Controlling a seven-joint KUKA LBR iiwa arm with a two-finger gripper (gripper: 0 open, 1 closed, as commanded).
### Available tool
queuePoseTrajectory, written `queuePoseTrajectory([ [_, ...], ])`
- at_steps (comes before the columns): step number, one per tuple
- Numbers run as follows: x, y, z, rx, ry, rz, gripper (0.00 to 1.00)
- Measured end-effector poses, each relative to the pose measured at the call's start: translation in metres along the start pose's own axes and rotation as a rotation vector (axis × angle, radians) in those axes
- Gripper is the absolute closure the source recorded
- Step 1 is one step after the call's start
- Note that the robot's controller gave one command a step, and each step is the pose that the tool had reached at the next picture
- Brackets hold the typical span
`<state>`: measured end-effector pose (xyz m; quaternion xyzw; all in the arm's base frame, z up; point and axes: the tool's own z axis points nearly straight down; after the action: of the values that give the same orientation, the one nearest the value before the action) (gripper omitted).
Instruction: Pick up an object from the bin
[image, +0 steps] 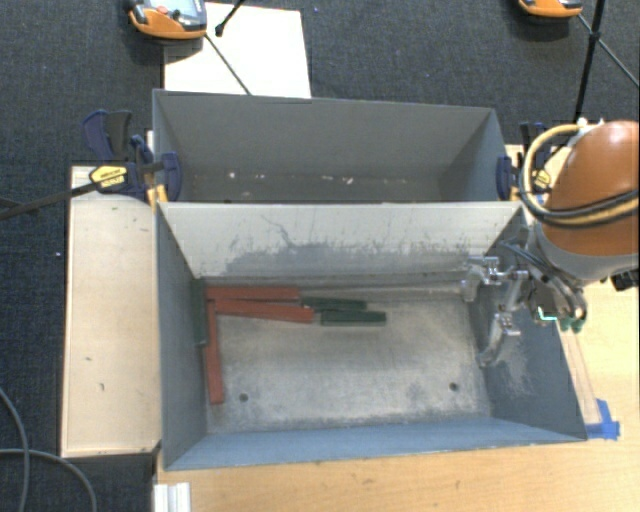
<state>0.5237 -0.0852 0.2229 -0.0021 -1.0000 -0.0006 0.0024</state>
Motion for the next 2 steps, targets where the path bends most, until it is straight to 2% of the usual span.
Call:
queuePoseTrajectory([
  [1, -0.0017, 0.0003, -0.0038, 0.002, -0.008, -0.006, 1.0],
  [2, -0.0017, 0.0003, -0.0037, 0.002, -0.008, -0.007, 1.0],
])
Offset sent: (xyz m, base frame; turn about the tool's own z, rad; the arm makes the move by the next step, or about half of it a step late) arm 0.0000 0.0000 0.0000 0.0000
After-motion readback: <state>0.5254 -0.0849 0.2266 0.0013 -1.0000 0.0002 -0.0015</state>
